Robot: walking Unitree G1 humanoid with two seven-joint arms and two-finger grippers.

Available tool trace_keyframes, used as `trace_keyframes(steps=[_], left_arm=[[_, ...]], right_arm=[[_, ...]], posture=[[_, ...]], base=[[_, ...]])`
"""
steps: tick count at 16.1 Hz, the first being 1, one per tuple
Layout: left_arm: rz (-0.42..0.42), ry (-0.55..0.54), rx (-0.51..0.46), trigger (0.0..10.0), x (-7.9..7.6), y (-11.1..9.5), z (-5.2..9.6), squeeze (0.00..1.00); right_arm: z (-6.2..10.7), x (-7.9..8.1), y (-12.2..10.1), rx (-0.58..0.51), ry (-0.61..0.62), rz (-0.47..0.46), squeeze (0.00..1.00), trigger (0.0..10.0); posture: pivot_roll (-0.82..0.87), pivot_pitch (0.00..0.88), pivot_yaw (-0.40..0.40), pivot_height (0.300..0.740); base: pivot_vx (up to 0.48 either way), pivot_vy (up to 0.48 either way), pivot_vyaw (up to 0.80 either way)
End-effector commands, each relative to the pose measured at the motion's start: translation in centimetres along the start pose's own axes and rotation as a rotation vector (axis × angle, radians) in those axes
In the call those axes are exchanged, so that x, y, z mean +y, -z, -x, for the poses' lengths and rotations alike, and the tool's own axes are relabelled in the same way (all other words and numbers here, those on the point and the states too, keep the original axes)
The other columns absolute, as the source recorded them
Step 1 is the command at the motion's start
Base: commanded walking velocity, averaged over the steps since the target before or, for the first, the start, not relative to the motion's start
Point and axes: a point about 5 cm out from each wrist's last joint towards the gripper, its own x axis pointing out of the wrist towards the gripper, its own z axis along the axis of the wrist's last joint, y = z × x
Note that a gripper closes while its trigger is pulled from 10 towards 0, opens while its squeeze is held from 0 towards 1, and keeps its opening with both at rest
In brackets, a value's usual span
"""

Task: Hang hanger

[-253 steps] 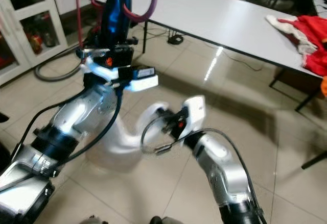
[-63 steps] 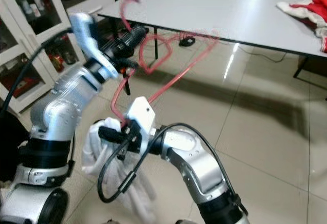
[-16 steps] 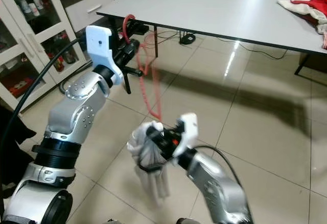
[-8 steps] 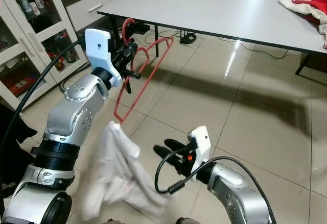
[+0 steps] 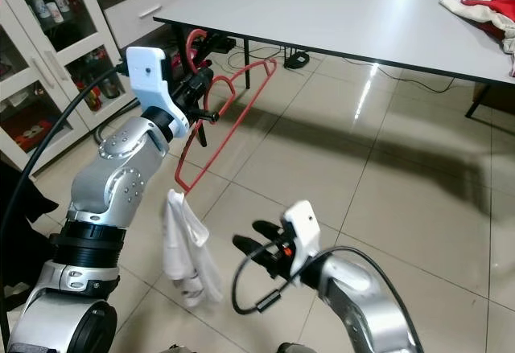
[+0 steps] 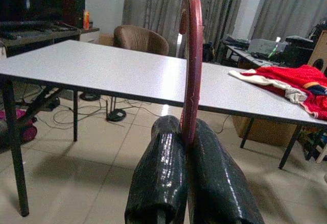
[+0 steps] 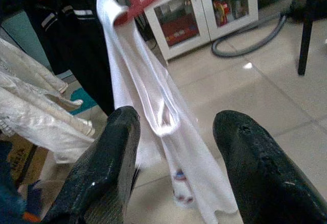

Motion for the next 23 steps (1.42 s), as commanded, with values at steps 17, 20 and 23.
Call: trace_keyframes(steps=[17, 20, 23], left_arm=[[0.091, 0.192, -0.07, 10.0, -2.6, -4.0, 0.2, 0.0], [0.085, 0.198, -0.067, 10.0, -2.6, -3.9, 0.2, 0.0], [0.082, 0.206, -0.065, 10.0, -2.7, -4.0, 0.2, 0.0]], right_arm=[[-3.2, 1.2, -2.1, -0.05, -0.165, 0.085, 1.0, 10.0], [-3.2, 1.4, -2.6, -0.052, -0.179, 0.117, 1.0, 10.0], [-3.9, 1.1, -2.5, -0.066, -0.147, 0.106, 0.0, 10.0]], posture=[[-0.1, 0.052, 0.105, 0.74], [-0.1, 0.051, 0.107, 0.74], [-0.09, 0.05, 0.11, 0.74]], base=[[0.0, 0.0, 0.0], [0.0, 0.0, 0.0], [0.0, 0.0, 0.0]])
